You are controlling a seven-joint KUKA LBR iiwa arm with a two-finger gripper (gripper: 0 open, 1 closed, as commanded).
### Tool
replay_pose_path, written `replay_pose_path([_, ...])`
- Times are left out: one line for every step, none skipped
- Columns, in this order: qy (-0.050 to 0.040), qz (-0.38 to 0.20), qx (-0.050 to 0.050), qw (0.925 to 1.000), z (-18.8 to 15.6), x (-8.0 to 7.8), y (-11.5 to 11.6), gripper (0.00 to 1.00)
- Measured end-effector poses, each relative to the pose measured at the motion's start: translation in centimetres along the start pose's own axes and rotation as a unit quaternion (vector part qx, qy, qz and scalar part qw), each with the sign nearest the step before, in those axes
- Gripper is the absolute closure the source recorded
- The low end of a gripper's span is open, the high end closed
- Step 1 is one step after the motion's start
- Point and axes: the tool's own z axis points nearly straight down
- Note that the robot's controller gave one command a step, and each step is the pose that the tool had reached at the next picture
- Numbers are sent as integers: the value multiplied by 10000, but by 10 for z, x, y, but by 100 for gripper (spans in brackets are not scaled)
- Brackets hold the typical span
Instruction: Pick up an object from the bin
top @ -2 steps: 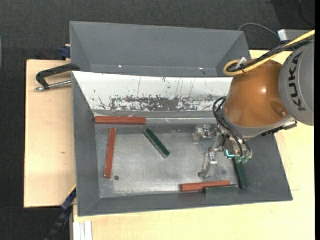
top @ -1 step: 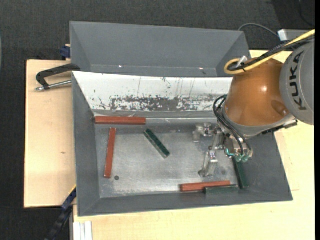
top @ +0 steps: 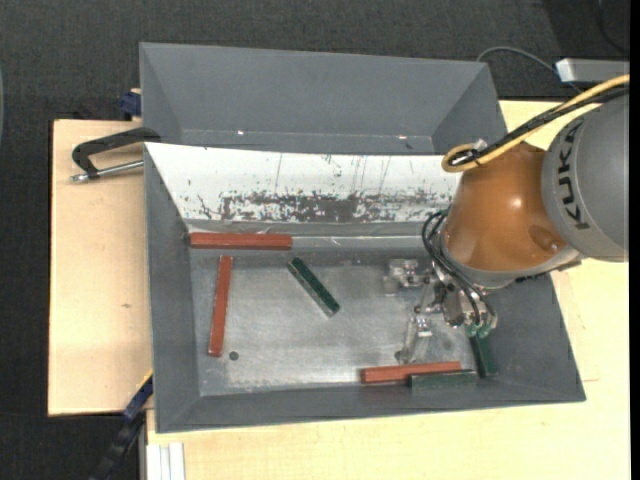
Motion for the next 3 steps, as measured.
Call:
replay_pose_path([31,422,2,9991,27,-16,23,0])
replay_pose_path([11,88,-4,10000,35,-39,66,0])
replay_pose_path([26,501,-3,9987,43,-36,100,0])
